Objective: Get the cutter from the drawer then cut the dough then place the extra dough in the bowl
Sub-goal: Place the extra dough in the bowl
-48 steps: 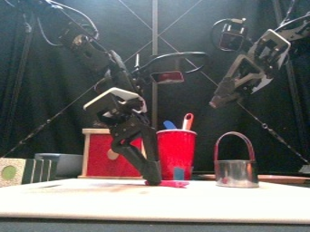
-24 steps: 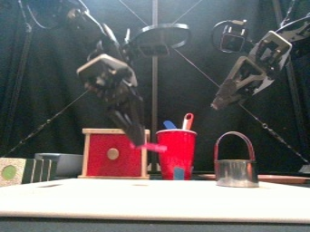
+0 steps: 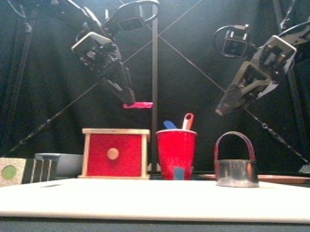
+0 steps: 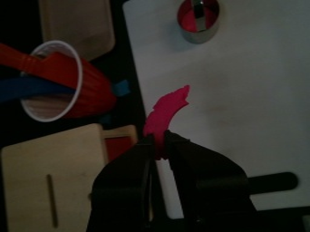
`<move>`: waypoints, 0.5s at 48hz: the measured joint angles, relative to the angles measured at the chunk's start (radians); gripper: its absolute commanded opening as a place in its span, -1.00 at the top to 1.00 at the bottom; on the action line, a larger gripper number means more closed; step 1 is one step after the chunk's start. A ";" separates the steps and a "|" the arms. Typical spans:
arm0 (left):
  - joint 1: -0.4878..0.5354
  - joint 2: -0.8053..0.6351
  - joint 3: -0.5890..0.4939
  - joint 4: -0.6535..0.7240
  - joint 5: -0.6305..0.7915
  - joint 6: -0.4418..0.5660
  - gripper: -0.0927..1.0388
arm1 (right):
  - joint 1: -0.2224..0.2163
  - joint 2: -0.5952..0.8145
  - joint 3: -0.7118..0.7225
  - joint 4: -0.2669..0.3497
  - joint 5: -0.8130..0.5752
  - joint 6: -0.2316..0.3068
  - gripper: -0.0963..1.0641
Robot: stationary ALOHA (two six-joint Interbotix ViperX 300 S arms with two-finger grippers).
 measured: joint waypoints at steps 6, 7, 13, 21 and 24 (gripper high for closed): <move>0.044 -0.078 0.031 0.029 0.009 -0.002 -0.19 | 0.000 -0.002 0.002 0.000 -0.002 0.000 -0.57; 0.054 -0.095 0.037 0.031 0.008 -0.002 -0.19 | 0.000 -0.002 0.002 0.000 -0.002 0.000 -0.57; 0.120 -0.204 0.084 0.037 -0.017 -0.003 -0.19 | 0.000 0.000 0.003 0.000 0.000 -0.002 -0.57; 0.195 -0.367 0.198 0.038 -0.066 -0.003 -0.19 | 0.000 -0.002 0.008 -0.002 -0.002 -0.002 -0.57; 0.230 -0.430 0.242 0.034 -0.075 -0.003 -0.19 | 0.000 0.000 0.011 -0.002 -0.002 -0.002 -0.57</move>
